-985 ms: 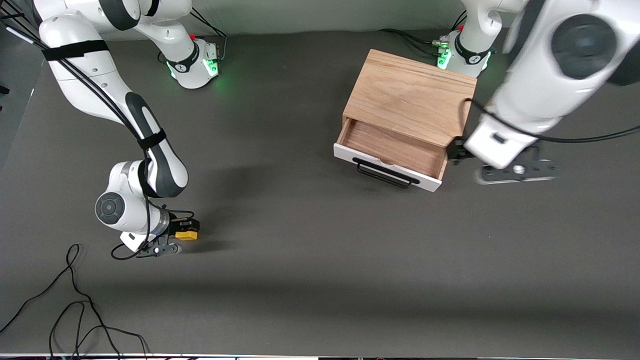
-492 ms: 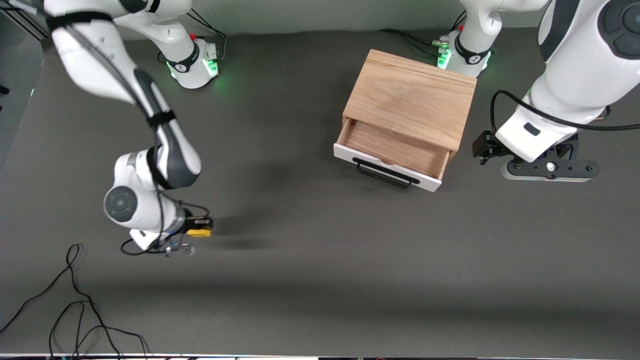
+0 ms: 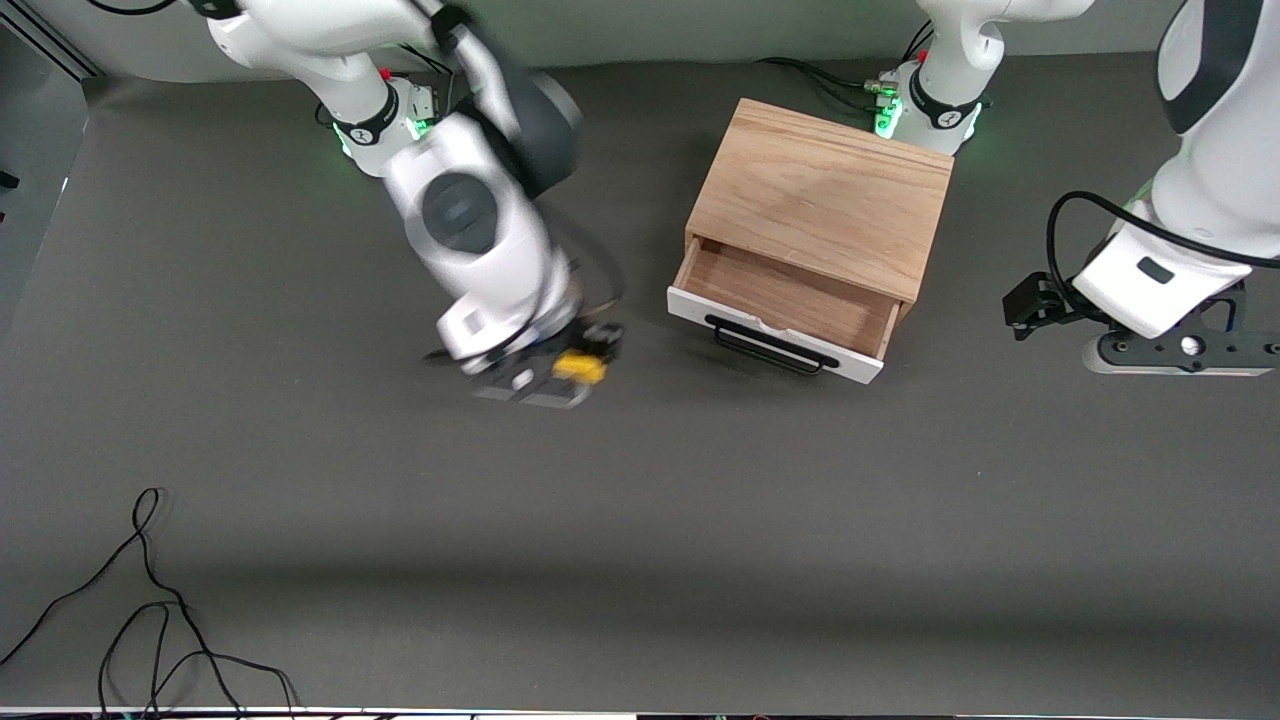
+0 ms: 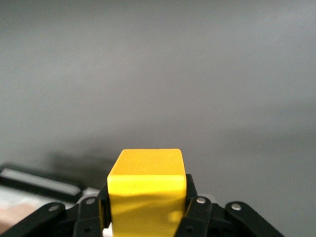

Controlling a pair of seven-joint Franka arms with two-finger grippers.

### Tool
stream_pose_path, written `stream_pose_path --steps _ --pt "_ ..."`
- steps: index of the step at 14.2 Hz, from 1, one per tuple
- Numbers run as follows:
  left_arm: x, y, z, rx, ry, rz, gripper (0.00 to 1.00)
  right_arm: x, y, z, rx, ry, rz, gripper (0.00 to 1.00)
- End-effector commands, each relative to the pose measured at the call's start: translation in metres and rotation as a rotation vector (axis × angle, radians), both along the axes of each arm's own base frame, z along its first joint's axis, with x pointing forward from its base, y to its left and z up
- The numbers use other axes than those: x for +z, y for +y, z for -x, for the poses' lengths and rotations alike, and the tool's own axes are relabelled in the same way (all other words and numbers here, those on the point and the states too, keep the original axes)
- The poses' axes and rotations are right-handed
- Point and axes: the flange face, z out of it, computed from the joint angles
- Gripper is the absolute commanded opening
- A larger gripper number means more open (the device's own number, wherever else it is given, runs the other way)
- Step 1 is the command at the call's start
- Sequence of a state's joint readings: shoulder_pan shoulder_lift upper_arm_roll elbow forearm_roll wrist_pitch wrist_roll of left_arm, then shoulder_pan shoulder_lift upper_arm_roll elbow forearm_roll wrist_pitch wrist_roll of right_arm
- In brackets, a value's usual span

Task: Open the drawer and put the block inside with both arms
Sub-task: 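Carry the yellow cube with the right gripper over the open drawer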

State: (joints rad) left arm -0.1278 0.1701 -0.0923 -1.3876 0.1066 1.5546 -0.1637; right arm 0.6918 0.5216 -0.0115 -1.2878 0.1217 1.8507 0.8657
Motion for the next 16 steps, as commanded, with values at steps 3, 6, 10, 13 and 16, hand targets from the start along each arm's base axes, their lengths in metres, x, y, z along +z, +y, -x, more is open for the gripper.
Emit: stream_pose_path --steps 3,6,10,13,16 --pt "0.019 -0.010 0.019 -0.031 0.030 0.074 0.99 -0.025 0.127 0.065 -0.126 -0.021 -0.059 0.00" --pt "0.020 -0.008 0.025 -0.027 0.047 0.069 0.99 -0.053 0.161 0.092 -0.184 -0.022 -0.070 0.00" --pt "0.019 0.005 0.034 -0.017 0.045 0.004 0.99 -0.076 0.168 0.097 -0.249 -0.001 -0.053 0.00" --pt "0.019 0.021 0.028 0.011 0.025 -0.004 0.99 -0.095 0.179 0.109 -0.272 0.013 -0.040 0.00" --pt "0.019 0.028 0.027 0.022 0.028 -0.004 0.99 -0.110 0.185 0.117 -0.275 0.017 -0.026 0.04"
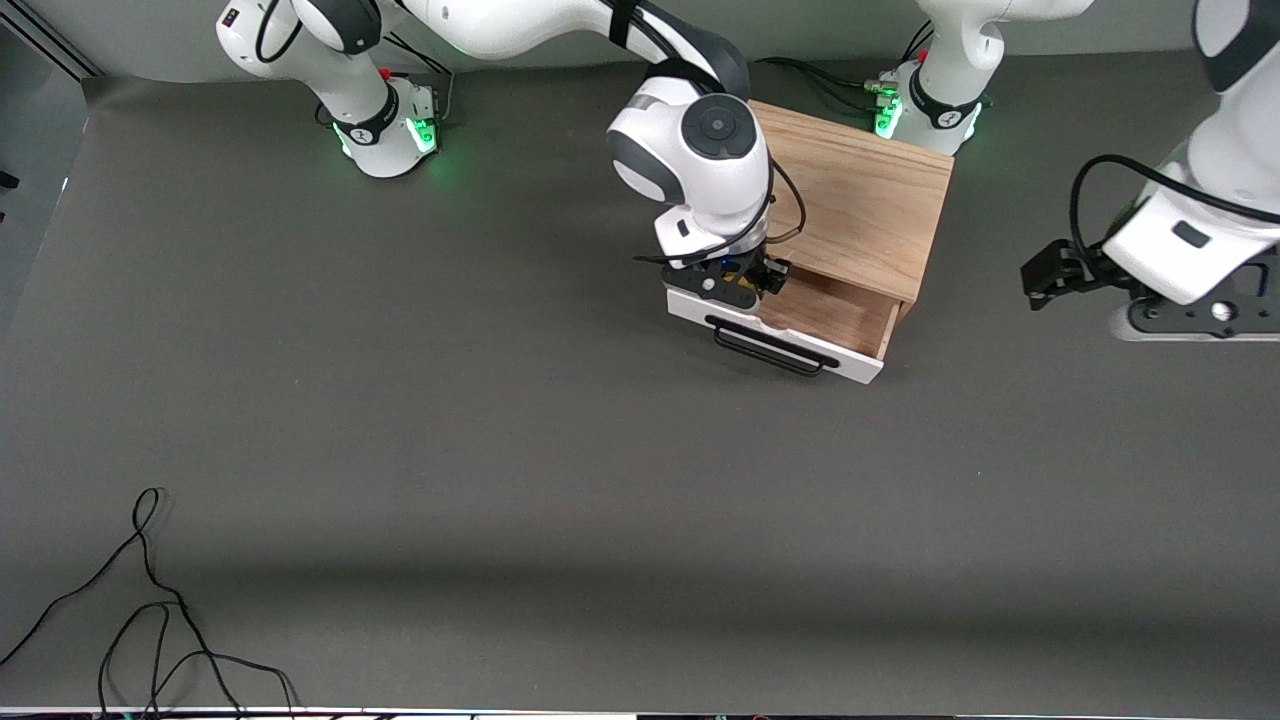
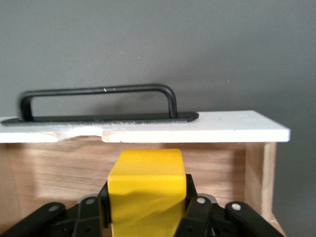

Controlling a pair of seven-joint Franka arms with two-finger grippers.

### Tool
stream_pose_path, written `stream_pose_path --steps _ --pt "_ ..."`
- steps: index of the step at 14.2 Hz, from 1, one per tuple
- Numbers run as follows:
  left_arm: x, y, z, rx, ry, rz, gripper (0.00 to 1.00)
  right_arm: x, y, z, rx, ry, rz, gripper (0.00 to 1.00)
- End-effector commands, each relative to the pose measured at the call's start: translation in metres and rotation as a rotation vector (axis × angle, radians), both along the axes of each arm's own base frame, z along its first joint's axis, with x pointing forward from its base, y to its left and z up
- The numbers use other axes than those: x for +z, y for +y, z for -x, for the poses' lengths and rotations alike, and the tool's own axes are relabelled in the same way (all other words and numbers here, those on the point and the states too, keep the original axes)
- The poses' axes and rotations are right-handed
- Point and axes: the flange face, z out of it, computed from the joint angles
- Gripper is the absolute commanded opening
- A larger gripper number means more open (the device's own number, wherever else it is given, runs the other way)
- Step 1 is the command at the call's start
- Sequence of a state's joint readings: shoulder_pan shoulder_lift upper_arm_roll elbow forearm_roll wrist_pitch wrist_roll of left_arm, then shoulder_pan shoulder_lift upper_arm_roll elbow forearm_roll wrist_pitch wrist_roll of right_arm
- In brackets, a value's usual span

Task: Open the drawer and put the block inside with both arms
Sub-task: 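Carry the yellow cube with the right gripper over the open drawer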

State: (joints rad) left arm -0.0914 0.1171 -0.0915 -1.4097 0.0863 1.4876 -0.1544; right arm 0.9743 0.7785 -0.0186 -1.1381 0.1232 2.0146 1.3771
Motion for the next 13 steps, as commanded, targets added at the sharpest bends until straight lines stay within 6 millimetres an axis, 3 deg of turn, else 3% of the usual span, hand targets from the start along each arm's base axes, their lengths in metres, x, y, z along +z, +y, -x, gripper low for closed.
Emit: stream_pose_path --steps 1,3,4,5,6,7,10,13 --pt "0.004 0.005 0.008 -0.011 -0.013 -0.014 0.99 -0.008 0.009 0.003 -0.028 -0.002 -0.006 0.04" --pt "0.004 0.005 0.009 -0.010 -0.007 -0.016 0.99 -0.010 0.011 0.006 -0.023 0.000 -0.004 0.07" --pt "0.005 0.005 0.010 -0.010 -0.005 -0.015 0.99 -0.012 0.011 0.006 -0.023 0.000 0.000 0.14" --pt "0.004 0.008 0.009 -0.007 -0.003 -0.010 0.99 -0.012 0.010 0.006 -0.022 -0.001 0.001 0.39" --pt "0.004 0.012 0.008 0.000 -0.004 -0.002 0.99 -0.012 0.012 0.008 -0.015 -0.011 0.006 0.99" --pt "0.004 0.013 0.009 0.003 -0.006 0.002 0.99 -0.011 0.018 0.018 0.016 -0.043 0.025 1.00" --pt "0.003 0.016 0.010 0.021 0.002 0.069 0.99 0.010 0.018 0.019 0.021 -0.067 0.020 1.00" --pt "0.008 0.019 0.012 0.025 -0.007 0.073 0.99 0.051 0.002 0.010 0.016 -0.074 0.025 1.00"
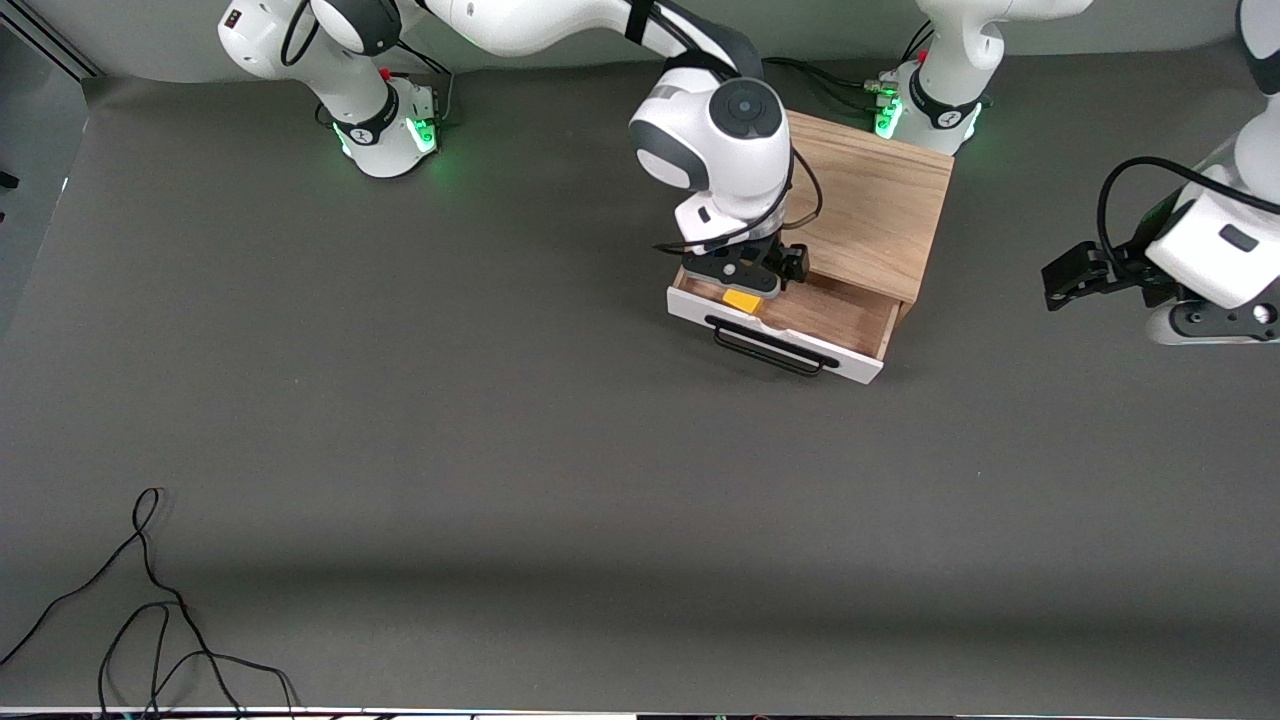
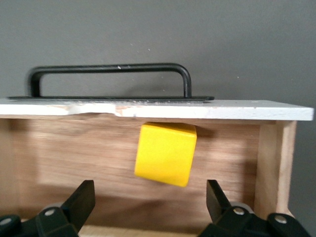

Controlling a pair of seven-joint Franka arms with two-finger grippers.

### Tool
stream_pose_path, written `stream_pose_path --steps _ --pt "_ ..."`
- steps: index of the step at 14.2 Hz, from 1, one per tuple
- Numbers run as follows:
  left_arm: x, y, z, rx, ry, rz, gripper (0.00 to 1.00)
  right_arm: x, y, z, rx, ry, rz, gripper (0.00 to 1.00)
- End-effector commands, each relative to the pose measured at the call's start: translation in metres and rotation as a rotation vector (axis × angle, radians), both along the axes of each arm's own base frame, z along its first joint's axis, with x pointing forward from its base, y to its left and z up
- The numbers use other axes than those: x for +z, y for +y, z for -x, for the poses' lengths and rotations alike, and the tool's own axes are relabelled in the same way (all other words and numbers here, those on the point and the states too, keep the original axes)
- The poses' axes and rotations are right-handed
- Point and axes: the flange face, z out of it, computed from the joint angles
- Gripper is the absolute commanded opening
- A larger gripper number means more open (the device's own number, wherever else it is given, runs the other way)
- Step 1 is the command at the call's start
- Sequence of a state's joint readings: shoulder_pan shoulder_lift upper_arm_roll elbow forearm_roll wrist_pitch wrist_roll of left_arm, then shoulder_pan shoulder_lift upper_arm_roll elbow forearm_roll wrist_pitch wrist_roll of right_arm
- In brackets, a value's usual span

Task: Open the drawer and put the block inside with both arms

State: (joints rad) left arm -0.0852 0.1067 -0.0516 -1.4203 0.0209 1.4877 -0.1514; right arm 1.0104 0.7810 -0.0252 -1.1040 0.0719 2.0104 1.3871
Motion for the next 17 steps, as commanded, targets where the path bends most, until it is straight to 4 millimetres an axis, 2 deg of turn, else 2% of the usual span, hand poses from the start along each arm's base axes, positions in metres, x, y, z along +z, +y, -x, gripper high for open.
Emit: stream_pose_path --steps 1,2,5,7,10,12,15,16,17 --pt "0.011 0.001 0.014 -0.014 -0.019 0.013 0.99 0.060 -0.023 -0.008 -0.015 -0.022 0.019 1.00" --pt "0.012 0.000 0.015 -0.017 -0.021 0.013 0.99 0.086 -0.039 -0.020 -0.004 -0.036 0.004 1.00" --pt "0.011 -0.006 0.015 -0.026 -0.016 0.013 0.99 0.138 -0.119 -0.063 0.030 -0.030 0.021 1.00" --pt "0.011 -0.005 0.016 -0.025 -0.010 0.013 0.99 0.162 -0.188 -0.088 0.071 -0.021 0.017 1.00" --pt "0.008 0.000 0.014 -0.015 -0.005 0.012 0.99 0.200 -0.315 -0.116 0.178 -0.022 -0.013 1.00" --pt "0.008 0.001 0.013 -0.012 -0.007 0.014 0.99 0.219 -0.391 -0.124 0.221 -0.018 0.002 1.00" --pt "0.007 0.002 0.012 -0.011 -0.006 0.017 0.99 0.226 -0.502 -0.124 0.239 -0.019 -0.004 1.00" --pt "0.007 0.001 0.012 -0.012 -0.008 0.016 0.99 0.229 -0.533 -0.122 0.219 -0.019 -0.003 1.00" --pt "0.006 0.001 0.012 -0.012 -0.008 0.016 0.99 0.232 -0.552 -0.120 0.196 -0.006 -0.002 1.00"
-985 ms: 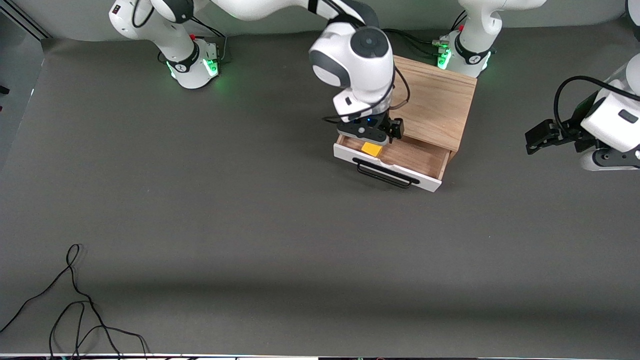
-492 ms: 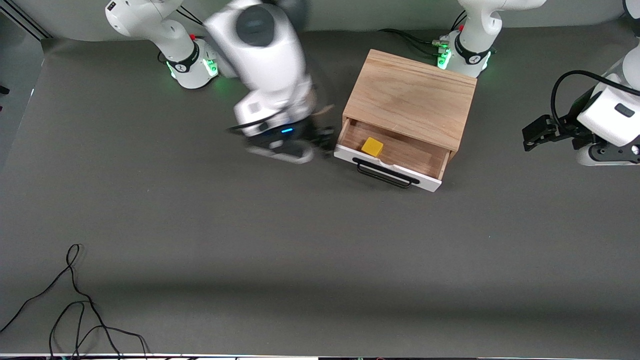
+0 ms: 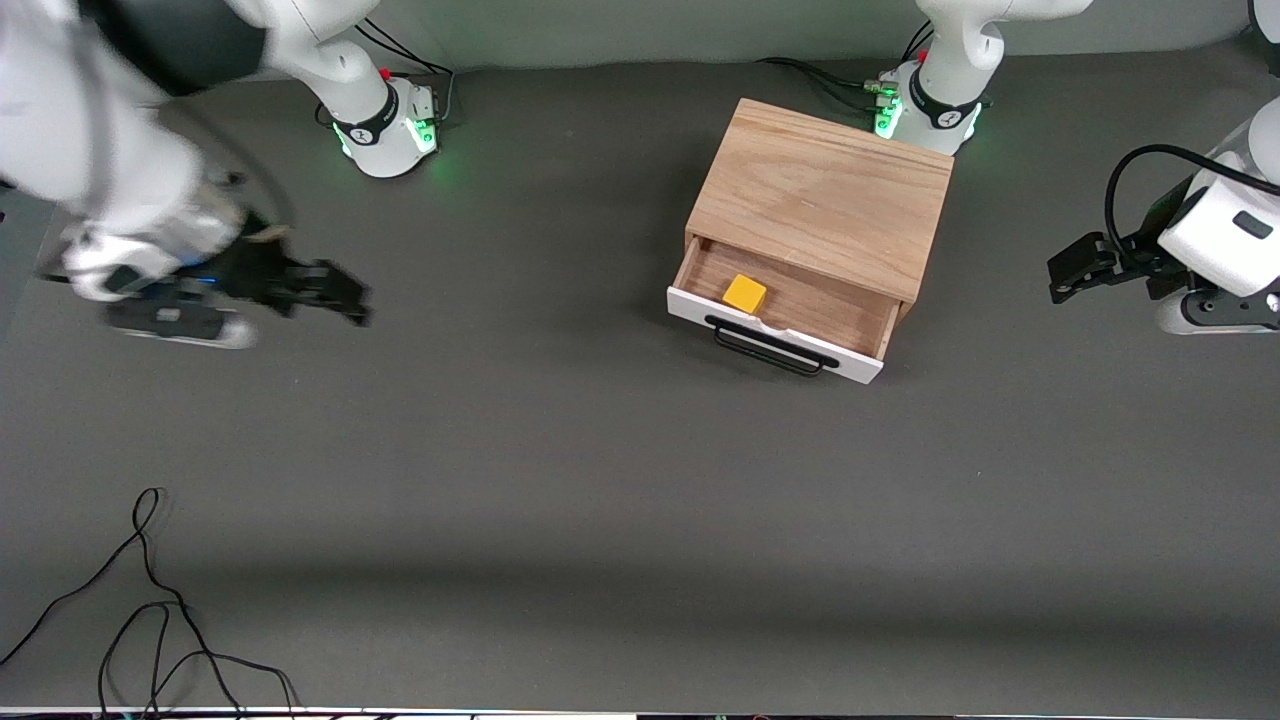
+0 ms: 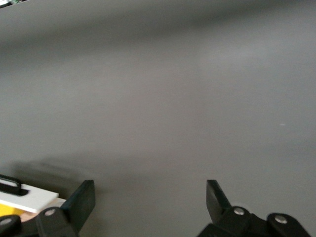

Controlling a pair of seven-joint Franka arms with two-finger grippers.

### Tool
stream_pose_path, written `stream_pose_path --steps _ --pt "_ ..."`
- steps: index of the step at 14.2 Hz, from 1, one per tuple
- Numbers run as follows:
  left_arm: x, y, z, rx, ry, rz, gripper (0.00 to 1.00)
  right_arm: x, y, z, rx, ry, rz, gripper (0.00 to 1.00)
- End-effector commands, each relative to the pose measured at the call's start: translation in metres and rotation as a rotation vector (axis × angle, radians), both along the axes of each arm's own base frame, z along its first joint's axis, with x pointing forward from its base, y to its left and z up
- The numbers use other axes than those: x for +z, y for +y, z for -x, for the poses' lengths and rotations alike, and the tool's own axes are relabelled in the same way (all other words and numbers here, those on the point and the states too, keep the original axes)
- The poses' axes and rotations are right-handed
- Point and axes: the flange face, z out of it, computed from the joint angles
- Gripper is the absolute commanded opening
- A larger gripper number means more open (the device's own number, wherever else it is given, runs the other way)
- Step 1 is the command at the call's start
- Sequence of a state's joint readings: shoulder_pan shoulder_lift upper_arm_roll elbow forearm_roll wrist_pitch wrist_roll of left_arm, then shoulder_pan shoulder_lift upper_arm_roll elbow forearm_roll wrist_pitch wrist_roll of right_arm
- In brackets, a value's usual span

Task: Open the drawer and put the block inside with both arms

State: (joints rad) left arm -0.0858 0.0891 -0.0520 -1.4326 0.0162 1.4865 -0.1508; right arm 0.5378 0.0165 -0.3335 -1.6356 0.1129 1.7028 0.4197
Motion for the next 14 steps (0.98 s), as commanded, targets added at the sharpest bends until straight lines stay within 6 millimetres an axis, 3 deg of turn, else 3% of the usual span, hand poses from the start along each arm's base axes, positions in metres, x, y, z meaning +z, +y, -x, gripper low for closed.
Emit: stream_pose_path --steps 1,4,7,8,10,14 --pt "0.002 0.001 0.007 -0.011 -0.007 0.011 0.99 -0.001 -0.053 0.017 0.001 0.029 -0.003 1.00" --pt "0.003 0.002 0.004 -0.011 -0.029 0.014 0.99 0.000 -0.087 0.016 0.035 0.025 0.024 1.00" --pt "0.003 0.002 0.004 -0.011 -0.033 0.015 0.99 -0.007 -0.089 0.012 0.076 0.031 0.032 1.00" --pt "0.003 0.003 0.004 -0.009 -0.035 0.015 0.99 -0.010 -0.104 0.008 0.048 0.032 0.034 1.00" --pt "0.003 0.002 0.004 -0.011 -0.035 0.013 0.99 -0.012 -0.093 0.005 0.144 0.029 0.050 1.00" --pt "0.003 0.002 0.004 -0.011 -0.034 0.013 0.99 -0.011 -0.101 0.008 0.157 0.041 0.086 1.00"
